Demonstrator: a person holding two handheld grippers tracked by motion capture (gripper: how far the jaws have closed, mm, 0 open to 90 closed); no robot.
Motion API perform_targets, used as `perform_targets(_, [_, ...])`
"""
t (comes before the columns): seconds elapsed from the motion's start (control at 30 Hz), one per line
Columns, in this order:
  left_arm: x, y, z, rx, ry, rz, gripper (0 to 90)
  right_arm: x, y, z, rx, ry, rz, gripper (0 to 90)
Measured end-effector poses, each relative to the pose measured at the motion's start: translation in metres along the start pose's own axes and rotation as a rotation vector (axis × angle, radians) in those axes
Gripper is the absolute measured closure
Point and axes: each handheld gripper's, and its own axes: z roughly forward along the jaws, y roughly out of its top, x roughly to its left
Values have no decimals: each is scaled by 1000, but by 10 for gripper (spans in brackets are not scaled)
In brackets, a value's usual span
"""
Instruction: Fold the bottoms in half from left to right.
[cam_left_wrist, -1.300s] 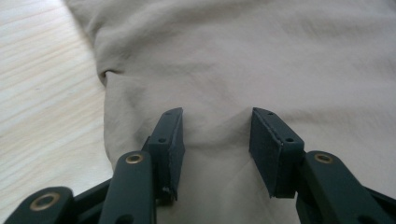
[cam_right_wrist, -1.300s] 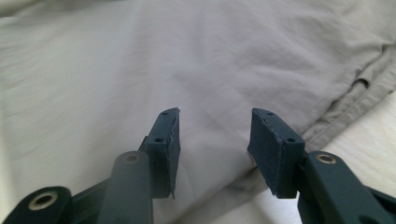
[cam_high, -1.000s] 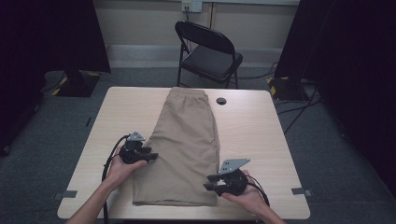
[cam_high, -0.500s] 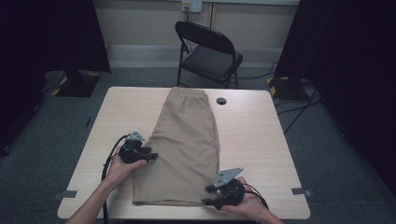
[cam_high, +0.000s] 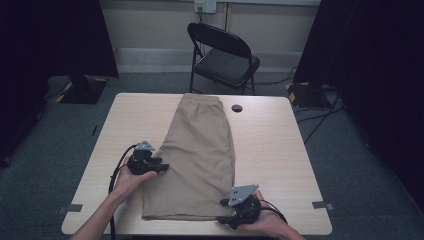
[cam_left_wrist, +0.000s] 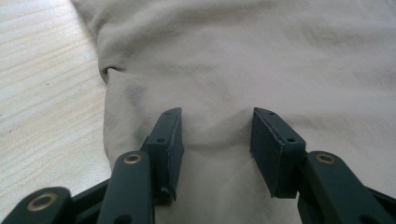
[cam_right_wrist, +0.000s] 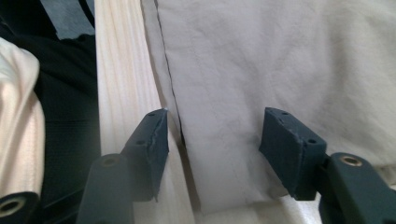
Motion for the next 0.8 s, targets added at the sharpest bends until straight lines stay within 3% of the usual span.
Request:
perform_targets(0.17, [-1,0,0,3,7,4,536,-2,-1,-1,-6,-44,-22,564])
perform_targets(0.4, [-2,1,1,4,8,-1,536,-9,4,-1,13,-74,9,830])
perform_targets(0.57, [-2,1,0,14,-8,2,529,-14,6,0,14,-55,61,854])
perform_targets(0.67, [-6,3,-2,19,19,40,527,-17,7,-1,11,-39,78,856])
perform_targets(0.8, [-10,3,-3,17,-7,47,524,-18,8,-6,-11,-26,96,857])
